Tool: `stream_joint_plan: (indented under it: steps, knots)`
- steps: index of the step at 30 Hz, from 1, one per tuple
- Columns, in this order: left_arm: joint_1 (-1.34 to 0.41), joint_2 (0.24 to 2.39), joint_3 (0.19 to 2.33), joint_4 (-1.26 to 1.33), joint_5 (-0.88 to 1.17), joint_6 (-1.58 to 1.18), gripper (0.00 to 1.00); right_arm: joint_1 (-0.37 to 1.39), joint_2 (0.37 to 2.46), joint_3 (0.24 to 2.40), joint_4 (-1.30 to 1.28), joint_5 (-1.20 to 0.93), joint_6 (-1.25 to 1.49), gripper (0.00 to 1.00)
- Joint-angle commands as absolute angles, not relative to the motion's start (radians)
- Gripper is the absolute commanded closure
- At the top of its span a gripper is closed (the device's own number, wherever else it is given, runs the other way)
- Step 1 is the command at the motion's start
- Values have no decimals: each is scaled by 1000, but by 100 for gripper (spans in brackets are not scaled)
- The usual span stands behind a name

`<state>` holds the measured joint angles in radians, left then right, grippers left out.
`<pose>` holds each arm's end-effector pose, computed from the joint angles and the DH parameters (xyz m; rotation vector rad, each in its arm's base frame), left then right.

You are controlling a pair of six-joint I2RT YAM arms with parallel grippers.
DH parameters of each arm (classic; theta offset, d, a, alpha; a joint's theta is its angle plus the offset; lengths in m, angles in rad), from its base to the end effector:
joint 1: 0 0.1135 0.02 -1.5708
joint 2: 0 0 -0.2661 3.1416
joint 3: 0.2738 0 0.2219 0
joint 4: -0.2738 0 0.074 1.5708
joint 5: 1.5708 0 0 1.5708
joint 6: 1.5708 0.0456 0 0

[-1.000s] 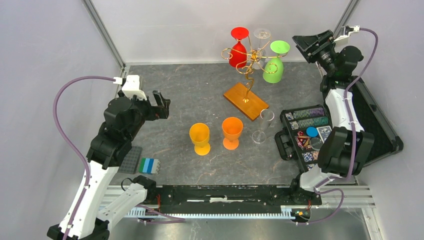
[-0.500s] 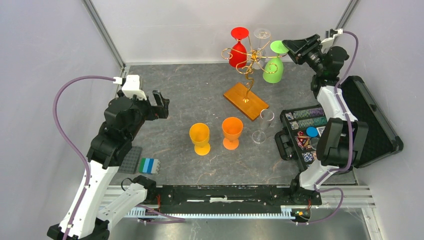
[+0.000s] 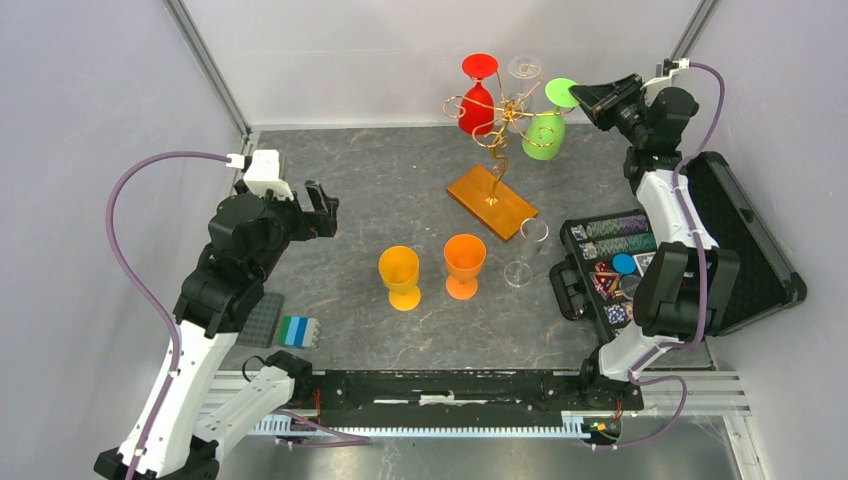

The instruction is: Take the wine glass off the wine glass rack

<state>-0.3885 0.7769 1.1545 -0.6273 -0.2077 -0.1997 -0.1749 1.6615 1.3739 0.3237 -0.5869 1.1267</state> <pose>0.1161 -0.0374 0.4053 0.0248 1.8207 -0.2277 0.3765 -0.0409 0.3795 0.5680 1.5697 1.1845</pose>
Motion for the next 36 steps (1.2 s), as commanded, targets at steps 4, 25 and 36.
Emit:
stream_joint_plan:
  steps: [4,25,36]
  knots:
    - [-385,763,1180,-617,-221,-152,0,-176,1631,1439,243,-531,1074,85]
    - [-385,751,1164,-617,-229,-153,0,-175,1474,1355,261,-513,1132,100]
    - [-385,746,1163,-614,-228,-155,0,-155,1423,1294,311,-546,1213,100]
